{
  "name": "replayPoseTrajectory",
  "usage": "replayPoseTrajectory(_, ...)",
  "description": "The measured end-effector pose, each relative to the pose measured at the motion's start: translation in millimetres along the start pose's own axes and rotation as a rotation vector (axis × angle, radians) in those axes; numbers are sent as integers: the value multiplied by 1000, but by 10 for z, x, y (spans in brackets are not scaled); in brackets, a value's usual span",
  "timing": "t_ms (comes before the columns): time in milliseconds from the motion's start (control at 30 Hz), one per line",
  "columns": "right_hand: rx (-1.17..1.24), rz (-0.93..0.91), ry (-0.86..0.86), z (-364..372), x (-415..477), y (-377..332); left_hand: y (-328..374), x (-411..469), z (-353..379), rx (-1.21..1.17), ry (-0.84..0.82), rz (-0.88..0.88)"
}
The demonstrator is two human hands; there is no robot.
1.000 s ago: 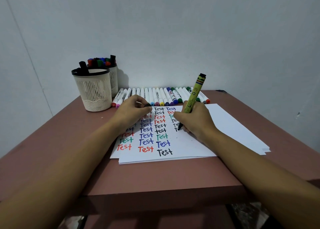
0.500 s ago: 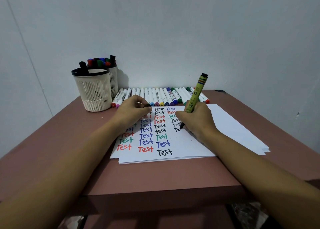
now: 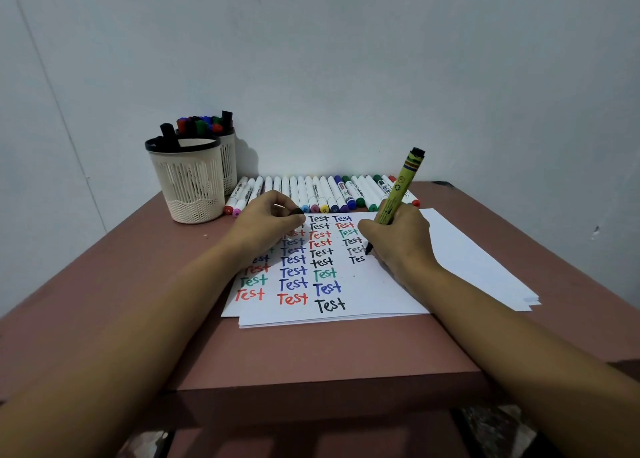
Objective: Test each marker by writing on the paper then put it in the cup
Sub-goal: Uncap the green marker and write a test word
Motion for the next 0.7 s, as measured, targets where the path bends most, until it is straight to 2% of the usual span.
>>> replayPoseTrajectory(267,-57,-11,-84,34,-11,-54,15,-14,3,7,6,5)
replayPoseTrajectory(433,56,35,-22,19,3,22,24,-23,2,21,8,10)
replayPoseTrajectory(600,-65,-22,-22,12,-9,-42,43,-54,4,25,2,9)
replayPoseTrajectory(700,-36,-24,23,-24,5,-18,90,-95,6,-13,-11,27)
Point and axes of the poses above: each hand's wrist, its own x-axis towards the middle knuckle, its own z-axis out of the palm, y = z × x, the point moved 8 cm from there along x, towards the middle knuckle, and after that the axes turned 13 degrees about -z, right-handed, at the moved point
